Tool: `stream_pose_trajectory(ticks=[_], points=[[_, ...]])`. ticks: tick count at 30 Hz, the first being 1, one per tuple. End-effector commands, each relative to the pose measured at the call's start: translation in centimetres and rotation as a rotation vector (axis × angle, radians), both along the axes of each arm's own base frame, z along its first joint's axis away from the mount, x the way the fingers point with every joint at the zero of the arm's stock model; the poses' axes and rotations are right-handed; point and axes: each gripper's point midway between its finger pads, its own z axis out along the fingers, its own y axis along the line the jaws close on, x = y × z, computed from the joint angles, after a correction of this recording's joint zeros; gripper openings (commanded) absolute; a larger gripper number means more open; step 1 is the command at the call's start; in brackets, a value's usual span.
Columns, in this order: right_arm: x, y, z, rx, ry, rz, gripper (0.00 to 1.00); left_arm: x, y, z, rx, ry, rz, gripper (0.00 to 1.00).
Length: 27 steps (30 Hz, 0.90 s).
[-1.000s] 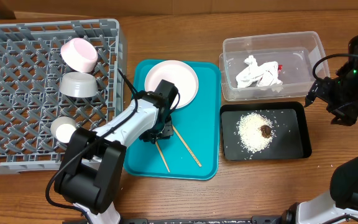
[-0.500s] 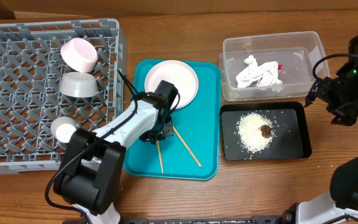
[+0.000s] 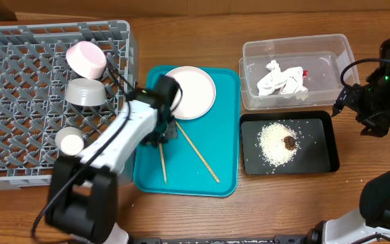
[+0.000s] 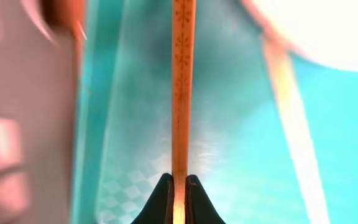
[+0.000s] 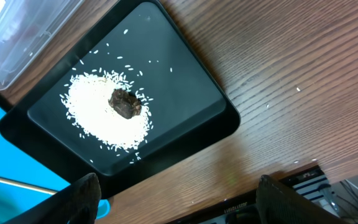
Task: Sort waste into correct bins and load items into the dishwasher
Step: 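Carry the chopstick with the left gripper into the rack and release, then reach the left gripper back to the second chopstick and grasp it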
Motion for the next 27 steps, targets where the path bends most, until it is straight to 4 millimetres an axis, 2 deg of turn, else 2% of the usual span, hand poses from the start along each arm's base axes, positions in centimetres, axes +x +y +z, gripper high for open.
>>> stream_pose_trajectory(ticks=[1, 3, 6, 8, 9, 13, 18, 24, 25, 27], points=[[0.0, 0.0, 1.1, -0.01, -0.043, -0.001, 0.82, 3.1, 0.5, 7.1, -0.028, -0.19, -0.105, 0.04], [0.0, 0.0, 1.1, -0.01, -0.043, -0.001, 0.82, 3.6, 1.5, 9.0, -0.024, -0.224, -0.12, 0.04], [-0.1, 0.0, 1.1, -0.01, -0.042, -0.001, 0.82, 4.7, 3.6, 10.8, -0.007, -0.259, -0.14, 0.04], [-0.1, 0.0, 1.1, -0.01, -0.042, -0.001, 0.82, 5.3, 4.7, 11.1, 0.008, -0.274, -0.161, 0.04], [-0.1, 0.0, 1.1, -0.01, -0.042, -0.001, 0.82, 5.9, 6.2, 11.2, 0.03, -0.286, -0.172, 0.04], [-0.1, 0.0, 1.1, -0.01, -0.042, -0.001, 0.82, 7.3, 9.1, 11.2, 0.056, -0.317, -0.157, 0.04], [-0.1, 0.1, 1.1, -0.009, -0.041, -0.001, 0.82, 8.4, 11.6, 10.0, 0.064, -0.321, -0.094, 0.04], [-0.1, 0.1, 1.1, -0.009, -0.041, -0.001, 0.82, 8.6, 12.4, 6.0, 0.069, -0.215, -0.078, 0.05], [-0.1, 0.1, 1.1, -0.01, -0.04, -0.001, 0.82, 8.6, 12.4, 5.6, 0.068, -0.201, -0.079, 0.08], [-0.2, 0.1, 1.1, -0.009, -0.038, -0.001, 0.82, 8.3, 12.4, 5.1, 0.07, -0.181, -0.078, 0.28]])
